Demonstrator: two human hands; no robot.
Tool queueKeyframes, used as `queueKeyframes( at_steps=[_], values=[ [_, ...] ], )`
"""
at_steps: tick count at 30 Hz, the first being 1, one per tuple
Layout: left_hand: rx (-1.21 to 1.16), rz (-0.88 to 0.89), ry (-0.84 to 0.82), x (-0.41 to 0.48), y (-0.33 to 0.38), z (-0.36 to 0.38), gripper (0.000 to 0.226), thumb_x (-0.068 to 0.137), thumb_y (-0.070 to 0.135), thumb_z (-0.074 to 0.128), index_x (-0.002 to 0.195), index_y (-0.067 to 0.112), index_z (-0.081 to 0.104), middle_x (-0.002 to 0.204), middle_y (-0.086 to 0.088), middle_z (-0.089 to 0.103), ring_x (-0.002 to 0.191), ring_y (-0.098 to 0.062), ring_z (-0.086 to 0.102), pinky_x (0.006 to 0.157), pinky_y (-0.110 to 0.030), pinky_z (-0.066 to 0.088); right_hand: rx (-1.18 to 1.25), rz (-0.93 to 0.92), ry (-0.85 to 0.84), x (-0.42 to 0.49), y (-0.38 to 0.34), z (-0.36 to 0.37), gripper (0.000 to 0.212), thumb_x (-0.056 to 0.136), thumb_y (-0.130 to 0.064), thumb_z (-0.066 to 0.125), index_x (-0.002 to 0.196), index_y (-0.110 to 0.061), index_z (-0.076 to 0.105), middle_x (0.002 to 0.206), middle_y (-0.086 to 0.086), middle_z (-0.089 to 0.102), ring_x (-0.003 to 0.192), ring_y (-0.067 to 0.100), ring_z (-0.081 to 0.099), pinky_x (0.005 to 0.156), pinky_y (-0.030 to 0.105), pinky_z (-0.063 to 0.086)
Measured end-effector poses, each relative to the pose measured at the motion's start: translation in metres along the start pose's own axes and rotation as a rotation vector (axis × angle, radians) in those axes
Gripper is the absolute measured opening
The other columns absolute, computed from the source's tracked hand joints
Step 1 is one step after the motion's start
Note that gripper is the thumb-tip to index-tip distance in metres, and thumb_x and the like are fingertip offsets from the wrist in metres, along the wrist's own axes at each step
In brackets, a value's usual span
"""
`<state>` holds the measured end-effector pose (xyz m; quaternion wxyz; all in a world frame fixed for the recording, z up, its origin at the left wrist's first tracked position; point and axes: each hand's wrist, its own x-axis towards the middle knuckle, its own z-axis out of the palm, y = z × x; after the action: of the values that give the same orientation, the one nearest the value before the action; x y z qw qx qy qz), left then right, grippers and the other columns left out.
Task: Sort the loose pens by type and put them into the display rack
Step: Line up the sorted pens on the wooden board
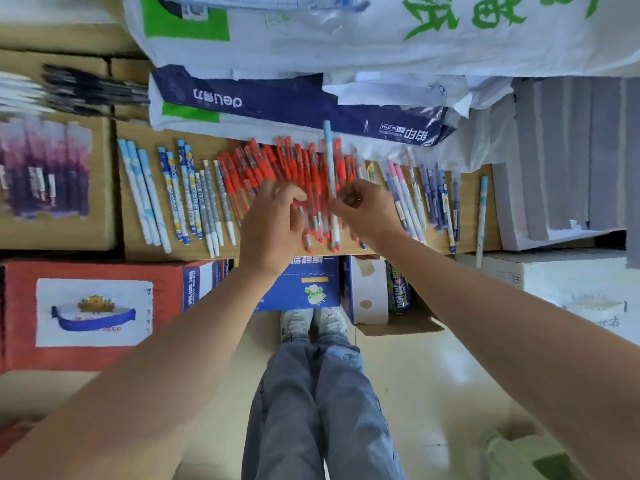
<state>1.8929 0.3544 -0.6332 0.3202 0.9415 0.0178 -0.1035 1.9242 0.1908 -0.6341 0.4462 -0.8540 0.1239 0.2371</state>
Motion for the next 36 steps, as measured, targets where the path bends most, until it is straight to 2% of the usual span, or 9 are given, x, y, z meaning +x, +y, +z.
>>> queueKeyframes(
  at_steps=[4, 7, 10, 18, 22, 26, 28, 31, 36],
  values=[
    [0.041, -0.126, 0.101, -0.018, -0.039, -0.033, 0.023, 0.086, 0.006, 0.054, 0.107, 0.013, 0.061, 0.107, -0.01, 0.052, 0.089, -0.025, 0.055, 0.075, -0.04, 0.048, -0.002, 0.002, -0.135, -0.004, -0.04, 0.043, 0.009, 0.081, -0.016, 0.068, 0.074, -0.018, 0.063, 0.072, 0.006, 0.069, 0.067, 0.02, 0.065, 0.069, 0.036, 0.056],
    [0.048, -0.22, 0.161, -0.031, -0.071, -0.054, 0.031, 0.084, 0.002, 0.054, 0.114, 0.007, 0.059, 0.113, -0.017, 0.053, 0.108, -0.033, 0.051, 0.089, -0.041, 0.044, -0.028, -0.033, -0.226, -0.008, -0.063, 0.072, 0.015, 0.082, -0.013, 0.067, 0.07, -0.02, 0.062, 0.071, 0.004, 0.069, 0.059, 0.014, 0.065, 0.067, 0.033, 0.058],
    [0.033, -0.297, 0.208, -0.04, -0.101, -0.071, 0.038, 0.084, 0.0, 0.053, 0.122, 0.0, 0.055, 0.119, -0.021, 0.053, 0.114, -0.036, 0.049, 0.095, -0.043, 0.042, -0.06, -0.051, -0.284, -0.01, -0.081, 0.1, 0.022, 0.084, -0.012, 0.067, 0.066, -0.023, 0.061, 0.066, 0.004, 0.069, 0.055, 0.013, 0.065, 0.063, 0.028, 0.056],
    [-0.057, -0.413, 0.149, -0.037, -0.162, -0.091, 0.049, 0.091, 0.002, 0.044, 0.14, 0.002, 0.041, 0.134, -0.018, 0.049, 0.126, -0.032, 0.044, 0.103, -0.039, 0.036, -0.198, -0.046, -0.321, 0.0, -0.117, 0.171, 0.017, 0.084, -0.016, 0.067, 0.066, -0.018, 0.066, 0.075, 0.007, 0.073, 0.061, 0.013, 0.068, 0.056, 0.022, 0.054],
    [-0.063, -0.391, 0.105, -0.032, -0.182, -0.089, 0.051, 0.089, 0.003, 0.045, 0.14, 0.005, 0.041, 0.133, -0.017, 0.049, 0.123, -0.032, 0.044, 0.102, -0.04, 0.039, -0.261, -0.001, -0.315, 0.01, -0.127, 0.199, 0.019, 0.083, -0.017, 0.066, 0.064, -0.012, 0.068, 0.073, 0.01, 0.073, 0.067, 0.02, 0.071, 0.07, 0.036, 0.06],
    [-0.062, -0.407, 0.066, -0.027, -0.198, -0.089, 0.051, 0.088, 0.006, 0.046, 0.139, 0.008, 0.042, 0.131, -0.016, 0.05, 0.12, -0.031, 0.044, 0.1, -0.041, 0.042, -0.358, 0.022, -0.267, 0.019, -0.132, 0.219, 0.022, 0.08, -0.02, 0.062, 0.068, -0.004, 0.073, 0.066, 0.009, 0.072, 0.062, 0.018, 0.069, 0.065, 0.034, 0.06],
    [-0.078, -0.408, 0.043, -0.026, -0.2, -0.089, 0.053, 0.089, 0.007, 0.047, 0.141, 0.009, 0.04, 0.132, -0.016, 0.048, 0.121, -0.03, 0.044, 0.101, -0.042, 0.042, -0.402, 0.028, -0.248, 0.022, -0.133, 0.225, 0.024, 0.081, -0.022, 0.061, 0.067, -0.007, 0.074, 0.056, 0.003, 0.067, 0.054, 0.012, 0.065, 0.059, 0.025, 0.056],
    [-0.099, -0.398, 0.024, -0.026, -0.203, -0.089, 0.053, 0.09, 0.006, 0.049, 0.142, 0.008, 0.039, 0.131, -0.017, 0.047, 0.121, -0.03, 0.045, 0.102, -0.042, 0.042, -0.483, 0.033, -0.229, 0.026, -0.134, 0.232, 0.025, 0.082, -0.023, 0.061, 0.066, -0.008, 0.072, 0.051, -0.001, 0.059, 0.058, 0.012, 0.065, 0.047, 0.017, 0.043],
    [-0.088, -0.355, 0.019, -0.024, -0.204, -0.089, 0.047, 0.088, 0.004, 0.049, 0.136, 0.005, 0.046, 0.123, -0.018, 0.05, 0.119, -0.032, 0.046, 0.101, -0.04, 0.041, -0.501, -0.056, -0.148, 0.027, -0.13, 0.233, 0.011, 0.084, -0.018, 0.061, 0.074, -0.016, 0.059, 0.072, 0.002, 0.063, 0.066, 0.018, 0.06, 0.044, 0.02, 0.031]
  ],
)
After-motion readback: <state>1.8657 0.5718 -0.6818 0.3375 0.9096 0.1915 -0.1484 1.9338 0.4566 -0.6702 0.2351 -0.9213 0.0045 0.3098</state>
